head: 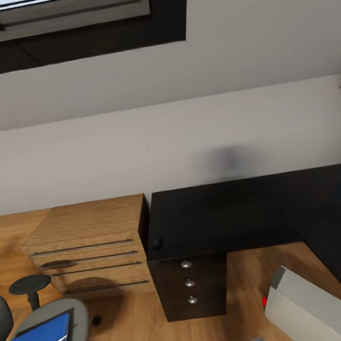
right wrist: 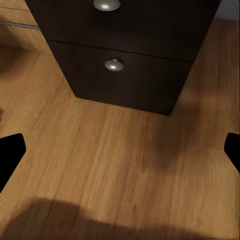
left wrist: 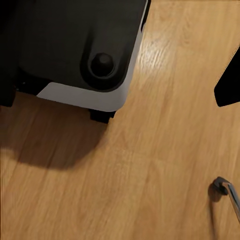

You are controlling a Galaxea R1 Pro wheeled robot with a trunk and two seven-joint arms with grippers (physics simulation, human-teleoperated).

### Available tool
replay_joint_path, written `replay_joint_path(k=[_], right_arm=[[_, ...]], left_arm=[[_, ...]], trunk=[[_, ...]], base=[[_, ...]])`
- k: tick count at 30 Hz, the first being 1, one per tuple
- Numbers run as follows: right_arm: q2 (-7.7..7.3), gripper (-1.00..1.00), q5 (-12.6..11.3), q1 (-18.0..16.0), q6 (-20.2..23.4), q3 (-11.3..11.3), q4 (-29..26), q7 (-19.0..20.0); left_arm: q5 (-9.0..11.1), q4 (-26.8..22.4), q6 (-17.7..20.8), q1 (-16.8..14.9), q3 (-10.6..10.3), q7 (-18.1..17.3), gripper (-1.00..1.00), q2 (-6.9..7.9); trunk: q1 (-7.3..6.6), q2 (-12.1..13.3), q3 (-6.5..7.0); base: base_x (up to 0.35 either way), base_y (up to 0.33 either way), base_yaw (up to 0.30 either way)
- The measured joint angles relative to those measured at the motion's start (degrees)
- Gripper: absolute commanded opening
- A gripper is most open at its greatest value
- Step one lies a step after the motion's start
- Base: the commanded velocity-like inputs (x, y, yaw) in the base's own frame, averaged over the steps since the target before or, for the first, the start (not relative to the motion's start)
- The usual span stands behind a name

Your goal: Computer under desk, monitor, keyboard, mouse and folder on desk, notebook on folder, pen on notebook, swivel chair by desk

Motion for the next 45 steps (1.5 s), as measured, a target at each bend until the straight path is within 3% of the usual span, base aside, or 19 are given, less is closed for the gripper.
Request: replay_joint_path(k=[5, 8, 11, 23, 26, 31, 45], right_arm=[[0.00, 1.00, -0.37, 0.00, 0.05, -0.10, 0.00, -0.04], [0.00, 1.00, -3.45, 0.00, 0.07, -0.15, -0.01, -0.01], [0.00, 1.00, -5.52, 0.00, 0.07, -0.10, -0.01, 0.02], [0.00, 1.00, -6.54, 0.00, 0.06, -0.12, -0.01, -0.06], [0.00, 1.00, -6.59, 0.00, 0.01, -0.12, -0.03, -0.07], [0.01, 1.00, -6.53, -0.01, -0.07, -0.06, -0.03, -0.01], [0.01, 1.00, -6.53, -0.01, -0.15, 0.06, -0.01, 0.12]], left_arm=[[-0.08, 0.09, -5.93, -0.01, -0.13, 0.05, 1.00, -0.07], [-0.11, 0.30, -10.02, -0.01, -0.24, 0.01, 1.00, -0.19], [-0.14, 0.35, -10.88, -0.01, -0.27, 0.01, 1.00, -0.21], [-0.21, 1.37, -11.27, -0.01, -0.50, -0.05, 1.00, -0.37], [-0.27, 1.47, -11.31, -0.01, -2.44, -0.17, 1.00, -0.45], [-0.25, 1.48, -11.38, 0.01, -4.16, -0.18, 1.00, -0.46], [-0.22, 1.57, -11.26, 0.01, -4.48, -0.19, 1.00, -0.46]], trunk=[[0.00, 0.00, 0.00], [0.00, 0.00, 0.00], [0.00, 0.00, 0.00], [0.00, 0.00, 0.00], [0.00, 0.00, -0.09], [0.00, 0.00, -0.18], [0.00, 0.00, -0.20]], base=[[0.000, 0.000, -0.288], [0.000, 0.000, -0.295], [0.000, 0.058, -0.298], [0.000, 0.207, -0.297], [0.000, 0.023, -0.233], [0.000, 0.006, -0.068], [0.000, 0.000, -0.013]])
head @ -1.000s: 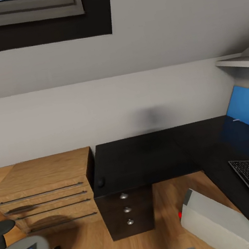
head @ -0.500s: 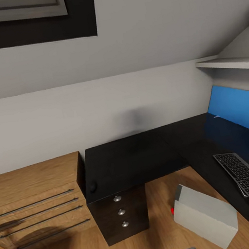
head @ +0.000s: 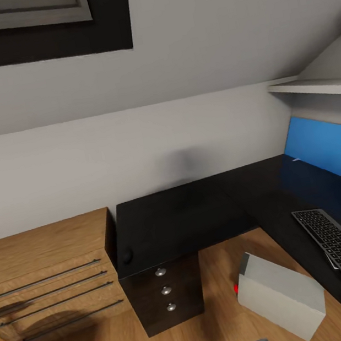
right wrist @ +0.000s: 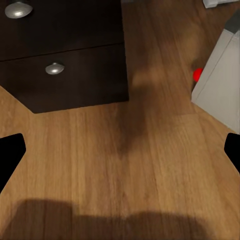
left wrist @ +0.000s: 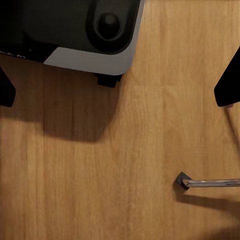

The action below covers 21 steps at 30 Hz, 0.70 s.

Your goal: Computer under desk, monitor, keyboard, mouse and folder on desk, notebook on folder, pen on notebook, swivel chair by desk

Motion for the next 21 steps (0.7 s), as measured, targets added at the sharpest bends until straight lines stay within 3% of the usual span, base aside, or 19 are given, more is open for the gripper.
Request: replay_joint_path(k=[9, 17, 21], right_arm=[[0.01, 1.00, 0.20, -0.01, -0.53, -0.06, -0.56, 0.02], [0.02, 1.00, 0.35, -0.07, -1.08, -0.15, -7.45, -0.11], [0.04, 1.00, 0.41, -0.09, -1.18, -0.15, -10.91, -0.20]], left_arm=[[0.00, 0.02, -0.09, -0.01, -0.05, 0.01, 1.00, 0.00], [0.00, 0.02, -0.11, -0.01, -0.06, 0.00, 1.00, 0.00], [0.00, 0.00, -0.10, 0.00, -0.06, 0.01, 1.00, 0.00]], trunk=[[0.00, 0.00, 0.00], [0.00, 0.00, 0.00], [0.00, 0.00, 0.00]], base=[[0.000, 0.000, -0.094], [0.000, 0.000, -0.270], [0.000, 0.000, -0.101]])
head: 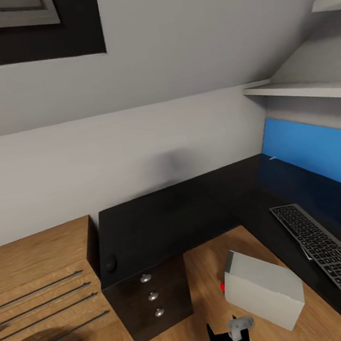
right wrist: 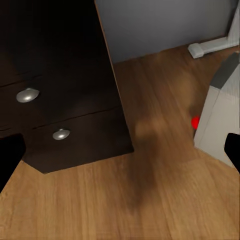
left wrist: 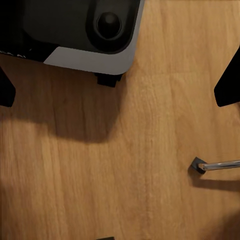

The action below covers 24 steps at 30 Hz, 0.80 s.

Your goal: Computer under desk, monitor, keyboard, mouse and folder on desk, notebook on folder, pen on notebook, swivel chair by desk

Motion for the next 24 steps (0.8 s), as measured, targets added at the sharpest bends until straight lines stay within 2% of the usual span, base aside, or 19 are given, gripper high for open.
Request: replay_joint_path(k=[6, 8, 10, 11, 12, 13, 14, 15, 16, 17, 18, 19, 20, 24], right_arm=[[0.00, 1.00, -0.05, -0.19, -0.01, -0.09, -5.50, -1.13], [0.00, 1.00, -0.11, -0.59, 0.99, -0.10, -9.49, -2.80], [0.00, 1.00, -0.05, -1.15, 3.22, -0.33, -12.87, -4.84], [0.00, 1.00, 0.00, -1.85, 6.44, -0.78, -16.43, -6.88], [-0.60, 1.00, 0.16, -2.61, 10.94, -1.84, -20.65, -8.96], [-2.23, 1.00, 0.00, -3.69, 28.94, -8.57, -29.83, -12.45], [-2.33, 1.00, 0.07, -4.32, 34.78, -10.43, -39.61, -12.78], [-2.53, 1.00, -0.03, -4.49, 41.71, -14.00, -45.07, -13.16], [-2.59, 1.00, -0.05, -4.54, 45.35, -15.97, -47.68, -13.28], [-2.81, 1.00, -0.10, -4.71, 59.84, -23.73, -54.93, -13.36], [-2.92, 1.00, 0.23, -4.70, 62.88, -29.07, -56.40, -13.36], [-2.94, 1.00, 0.04, -4.69, 63.67, -30.54, -56.74, -13.38], [-2.94, 1.00, 0.07, -4.69, 65.41, -34.23, -57.52, -13.55], [-2.85, 1.00, -0.42, -4.68, 66.25, -36.55, -57.92, -13.53]], left_arm=[[-0.02, -0.01, 0.05, 0.00, 0.00, 0.00, 1.00, -0.05], [-0.06, -0.01, 0.07, 0.00, -0.04, 0.00, 1.00, -0.10], [-0.07, -0.01, 0.08, 0.00, -0.05, 0.00, 1.00, -0.13], [-0.08, 0.00, 0.08, 0.00, -0.07, 0.00, 1.00, -0.15], [-0.08, 0.00, 0.09, 0.01, -0.08, 0.00, 1.00, -0.16], [-0.08, -0.02, 0.14, 0.01, -0.08, 0.00, 1.00, -0.17], [-0.08, 0.00, 0.14, 0.00, -0.09, 0.00, 1.00, -0.17], [-0.08, 0.00, 0.16, 0.01, -0.08, 0.00, 1.00, -0.17], [-0.09, -0.01, 0.16, 0.01, -0.09, 0.00, 1.00, -0.17], [-0.09, 0.01, 0.17, 0.00, -0.11, 0.00, 1.00, -0.47], [-0.09, -0.02, 0.18, 0.01, -0.09, 0.00, 1.00, -0.66], [-0.09, -0.01, 0.18, 0.01, -0.09, 0.00, 1.00, -0.76], [-0.09, -0.01, 0.18, 0.01, -0.09, 0.00, 1.00, -0.98], [-0.04, 0.00, 0.08, 0.00, -0.09, 0.08, 1.00, -1.10]], trunk=[[0.00, 0.00, 0.00], [0.00, 0.00, 0.00], [0.00, 0.00, 0.00], [0.00, 0.00, 0.01], [0.00, 0.00, 0.01], [0.00, 0.01, 0.00], [0.00, 0.00, 0.01], [0.00, 0.00, 0.01], [0.00, 0.00, 0.01], [0.00, 0.00, 0.01], [0.00, 0.00, 0.00], [0.00, 0.00, 0.00], [0.00, 0.00, 0.00], [0.00, 0.00, 0.00]], base=[[0.000, 0.000, -0.015], [0.000, 0.000, -0.003], [0.000, 0.000, -0.002], [0.000, 0.000, 0.000], [0.000, 0.000, 0.000], [0.000, 0.000, 0.000], [0.000, 0.000, 0.000], [0.000, 0.000, 0.000], [0.000, 0.000, 0.000], [0.000, 0.000, 0.000], [0.000, 0.000, 0.000], [0.000, 0.000, 0.000], [0.000, 0.000, 0.000], [0.000, 0.000, 0.000]])
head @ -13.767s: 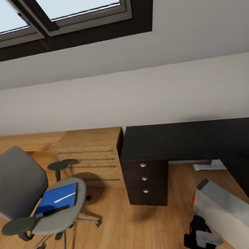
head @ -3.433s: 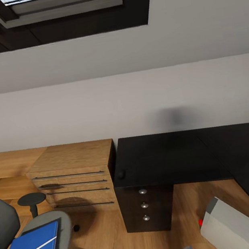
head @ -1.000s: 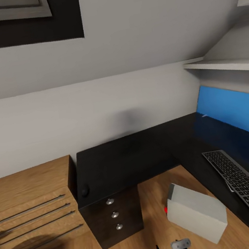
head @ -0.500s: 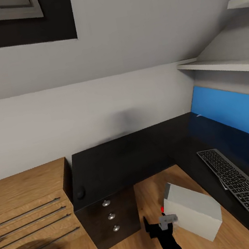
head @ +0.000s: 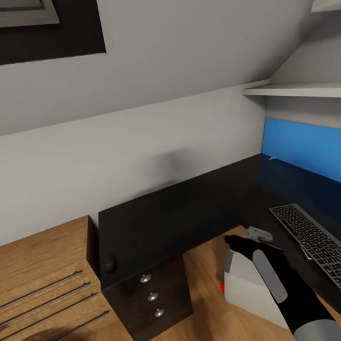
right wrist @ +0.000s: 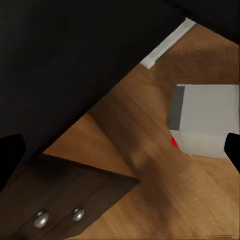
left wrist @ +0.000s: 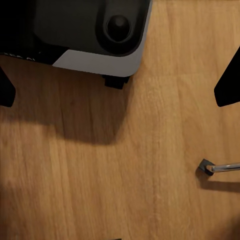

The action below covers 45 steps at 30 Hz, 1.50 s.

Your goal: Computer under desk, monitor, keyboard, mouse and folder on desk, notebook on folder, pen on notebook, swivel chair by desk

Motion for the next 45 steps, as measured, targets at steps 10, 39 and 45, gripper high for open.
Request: replay_joint_path(k=[10, 39, 45], right_arm=[[-1.47, 1.00, -9.22, 0.18, 0.20, -0.93, 0.33, 0.65], [-2.02, 1.00, -11.34, 0.26, 0.16, -0.97, 2.17, 2.11], [-1.86, 1.00, -11.14, 0.27, 0.10, -0.89, 2.76, 2.03]], left_arm=[[0.04, 0.02, -0.18, -0.01, 0.00, 0.25, 1.00, 0.04], [0.03, 0.00, -0.16, 0.00, 0.00, 0.36, 1.00, -0.04], [0.04, 0.00, -0.16, 0.00, 0.00, 0.36, 1.00, -0.04]], trunk=[[0.00, 0.00, 0.00], [0.00, 0.00, -0.05], [0.00, 0.00, -0.05]], base=[[0.000, 0.000, -0.189], [0.000, 0.000, -0.132], [0.000, 0.000, -0.001]])
